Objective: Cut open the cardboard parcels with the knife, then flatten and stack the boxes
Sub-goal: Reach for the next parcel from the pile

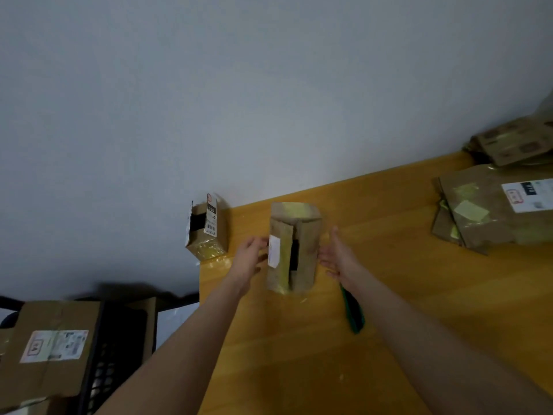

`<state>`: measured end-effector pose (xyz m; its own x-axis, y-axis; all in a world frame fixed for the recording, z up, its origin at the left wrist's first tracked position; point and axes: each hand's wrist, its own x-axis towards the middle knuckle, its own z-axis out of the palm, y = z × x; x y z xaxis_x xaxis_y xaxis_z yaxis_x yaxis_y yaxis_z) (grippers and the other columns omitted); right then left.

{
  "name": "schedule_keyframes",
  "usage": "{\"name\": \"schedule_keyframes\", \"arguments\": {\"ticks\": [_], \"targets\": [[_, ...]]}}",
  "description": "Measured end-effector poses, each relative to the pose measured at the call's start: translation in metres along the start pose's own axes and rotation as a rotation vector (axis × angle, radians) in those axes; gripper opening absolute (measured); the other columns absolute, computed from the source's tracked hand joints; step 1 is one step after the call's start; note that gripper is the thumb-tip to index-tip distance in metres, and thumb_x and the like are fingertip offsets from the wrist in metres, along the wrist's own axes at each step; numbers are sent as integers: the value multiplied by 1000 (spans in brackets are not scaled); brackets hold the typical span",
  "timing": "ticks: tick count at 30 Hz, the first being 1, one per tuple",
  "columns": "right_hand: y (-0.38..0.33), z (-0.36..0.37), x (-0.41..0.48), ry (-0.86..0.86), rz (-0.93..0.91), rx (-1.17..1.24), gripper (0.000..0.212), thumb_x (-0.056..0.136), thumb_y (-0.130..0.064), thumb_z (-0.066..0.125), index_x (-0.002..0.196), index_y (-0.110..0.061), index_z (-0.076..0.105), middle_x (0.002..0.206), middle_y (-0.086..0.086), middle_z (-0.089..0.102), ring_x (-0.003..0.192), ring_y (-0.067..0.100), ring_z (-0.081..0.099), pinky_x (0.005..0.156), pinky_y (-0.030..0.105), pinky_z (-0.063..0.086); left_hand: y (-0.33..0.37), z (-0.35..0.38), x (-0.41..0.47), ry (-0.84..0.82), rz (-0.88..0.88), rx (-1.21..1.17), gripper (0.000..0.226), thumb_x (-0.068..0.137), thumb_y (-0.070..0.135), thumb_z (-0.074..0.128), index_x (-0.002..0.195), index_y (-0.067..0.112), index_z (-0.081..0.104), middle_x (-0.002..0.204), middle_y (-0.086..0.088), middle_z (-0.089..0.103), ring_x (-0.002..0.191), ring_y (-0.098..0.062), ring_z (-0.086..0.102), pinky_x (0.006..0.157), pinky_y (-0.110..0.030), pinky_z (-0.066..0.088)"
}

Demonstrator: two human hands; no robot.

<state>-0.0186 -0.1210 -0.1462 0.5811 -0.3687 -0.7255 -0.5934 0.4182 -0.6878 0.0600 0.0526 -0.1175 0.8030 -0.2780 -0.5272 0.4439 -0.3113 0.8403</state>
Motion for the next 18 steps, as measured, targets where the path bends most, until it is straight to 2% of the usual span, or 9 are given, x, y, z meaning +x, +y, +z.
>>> {"name": "schedule_keyframes", "arguments": {"ticks": [2, 3, 5, 6, 8, 11, 13, 15, 18], "targets": [[-4, -8, -11, -28, -4, 39, 78, 92, -69, 29, 128, -5, 56, 130, 9, 58, 121, 25, 50, 103, 40, 37, 9, 0, -5, -25, -8, -42, 33, 98, 41, 45, 94, 12, 60, 111, -2, 64, 109, -23, 57, 98, -46, 38], [-4, -11, -15, -47, -9, 39, 77, 91, -69, 32, 130, -6, 55, 130, 7, 57, 121, 24, 50, 104, 40, 35, 12, 0, -5, -44, -2, -39, 42, 96, 51, 45, 97, 12, 60, 112, -2, 64, 108, -22, 57, 98, -48, 39], [-4, -16, -21, -101, -3, 13, 75, 87, -71, 40, 130, -12, 56, 129, 2, 58, 118, 20, 50, 100, 38, 34, 18, 2, -8, -79, -5, -11, 56, 88, 61, 50, 117, 14, 59, 118, -2, 62, 110, -22, 56, 101, -51, 39], [-4, -18, -24, -121, 5, 16, 72, 85, -72, 44, 127, -14, 58, 125, 0, 60, 114, 18, 52, 97, 36, 35, 20, 3, -10, -96, -17, 1, 59, 86, 60, 53, 124, 16, 56, 121, -3, 61, 114, -22, 55, 104, -53, 37], [-1, -24, -28, -156, 27, 98, 55, 87, -64, 51, 114, -18, 62, 112, -3, 64, 101, 15, 56, 91, 33, 39, 21, 3, -10, -159, -34, 2, 44, 91, 46, 56, 124, 16, 58, 125, -6, 61, 119, -23, 54, 108, -55, 34], [5, -32, -28, -199, 10, 170, 22, 90, -34, 59, 106, -20, 63, 115, 0, 64, 101, 17, 58, 84, 32, 45, 21, -1, -9, -249, -74, -6, 30, 92, 26, 50, 116, 12, 61, 122, -8, 59, 108, -23, 55, 101, -45, 39], [11, -32, -25, -182, 13, 63, 32, 87, -18, 59, 119, -22, 61, 124, 1, 61, 108, 18, 57, 87, 34, 45, 22, -5, -9, -292, -91, 19, 34, 91, 37, 55, 113, 13, 59, 115, -7, 58, 99, -22, 54, 90, -40, 43], [17, -26, -26, -148, 20, 15, 43, 88, -11, 58, 129, -22, 54, 123, 2, 60, 106, 17, 59, 81, 31, 46, 21, -8, -5, -305, -43, 166, 56, 80, 47, 71, 120, 10, 56, 119, -5, 61, 103, -22, 59, 90, -37, 49], [26, -8, -33, -29, 2, -1, 31, 89, -18, 63, 120, -15, 57, 105, 4, 67, 85, 14, 59, 63, 25, 41, 15, -9, -2, -281, 91, 316, 51, 83, 12, 74, 127, 7, 49, 123, -11, 59, 90, -17, 63, 69, -24, 55]]}}
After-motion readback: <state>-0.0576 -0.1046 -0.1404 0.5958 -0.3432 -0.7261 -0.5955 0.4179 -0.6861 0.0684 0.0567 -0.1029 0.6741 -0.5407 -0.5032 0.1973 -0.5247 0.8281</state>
